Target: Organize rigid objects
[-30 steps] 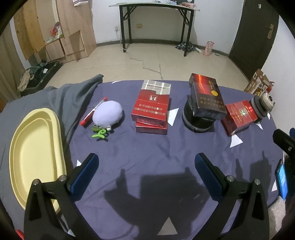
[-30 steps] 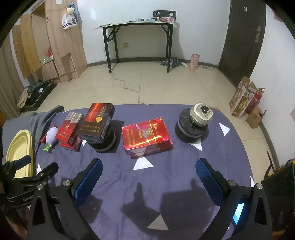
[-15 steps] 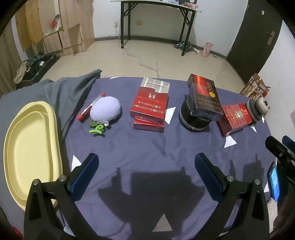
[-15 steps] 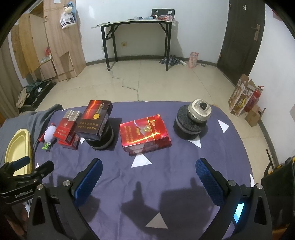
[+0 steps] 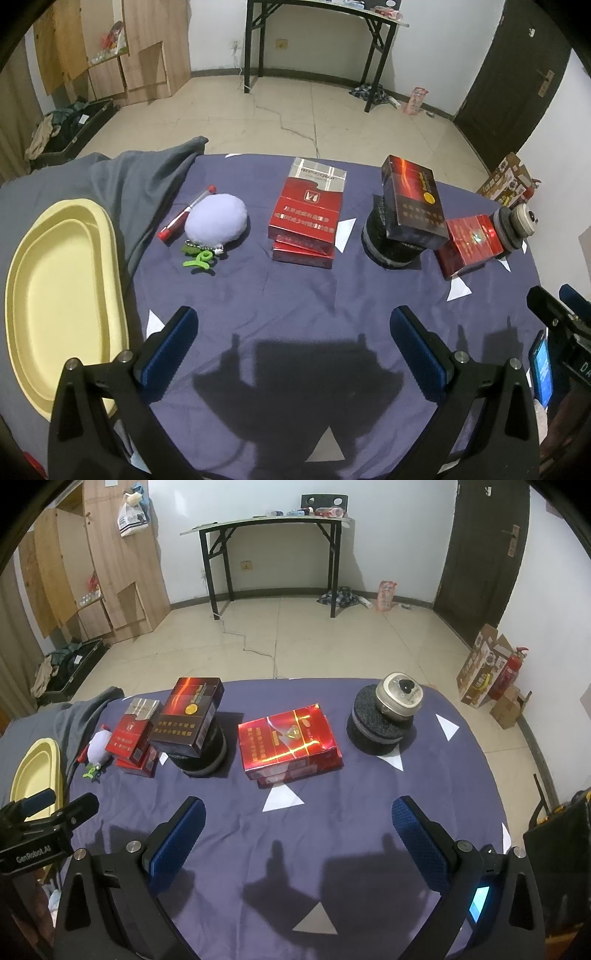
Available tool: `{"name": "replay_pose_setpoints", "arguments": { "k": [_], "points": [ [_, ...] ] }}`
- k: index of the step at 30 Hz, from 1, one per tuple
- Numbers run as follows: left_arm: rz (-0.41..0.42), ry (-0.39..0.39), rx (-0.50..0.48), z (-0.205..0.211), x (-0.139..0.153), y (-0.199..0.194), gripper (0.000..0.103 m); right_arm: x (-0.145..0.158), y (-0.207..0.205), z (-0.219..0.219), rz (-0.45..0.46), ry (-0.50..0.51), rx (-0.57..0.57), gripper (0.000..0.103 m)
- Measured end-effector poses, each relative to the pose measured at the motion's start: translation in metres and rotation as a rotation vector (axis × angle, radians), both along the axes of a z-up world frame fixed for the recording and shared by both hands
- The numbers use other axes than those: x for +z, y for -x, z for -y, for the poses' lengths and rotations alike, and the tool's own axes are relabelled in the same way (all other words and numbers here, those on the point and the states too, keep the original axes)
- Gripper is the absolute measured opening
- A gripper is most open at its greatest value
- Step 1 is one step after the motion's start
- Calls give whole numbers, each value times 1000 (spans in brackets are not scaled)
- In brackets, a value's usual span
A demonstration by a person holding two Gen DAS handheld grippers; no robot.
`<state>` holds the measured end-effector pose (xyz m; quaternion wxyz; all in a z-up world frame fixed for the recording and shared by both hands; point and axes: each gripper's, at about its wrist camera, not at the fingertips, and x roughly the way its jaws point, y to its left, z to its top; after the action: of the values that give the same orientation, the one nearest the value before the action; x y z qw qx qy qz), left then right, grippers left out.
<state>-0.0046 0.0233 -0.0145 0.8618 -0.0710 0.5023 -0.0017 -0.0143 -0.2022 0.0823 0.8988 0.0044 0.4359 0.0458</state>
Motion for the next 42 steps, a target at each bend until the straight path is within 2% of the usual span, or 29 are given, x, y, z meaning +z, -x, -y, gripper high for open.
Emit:
{"name": "replay_pose_setpoints", "arguments": {
  "k": [35, 42],
  "points": [
    [-16, 31, -12, -8, 5, -16, 103, -12, -12, 7, -37, 4, -3, 103],
    [-18, 24, -45, -4, 4, -20, 103, -16, -17, 6, -44, 18, 5, 103]
  ]
}}
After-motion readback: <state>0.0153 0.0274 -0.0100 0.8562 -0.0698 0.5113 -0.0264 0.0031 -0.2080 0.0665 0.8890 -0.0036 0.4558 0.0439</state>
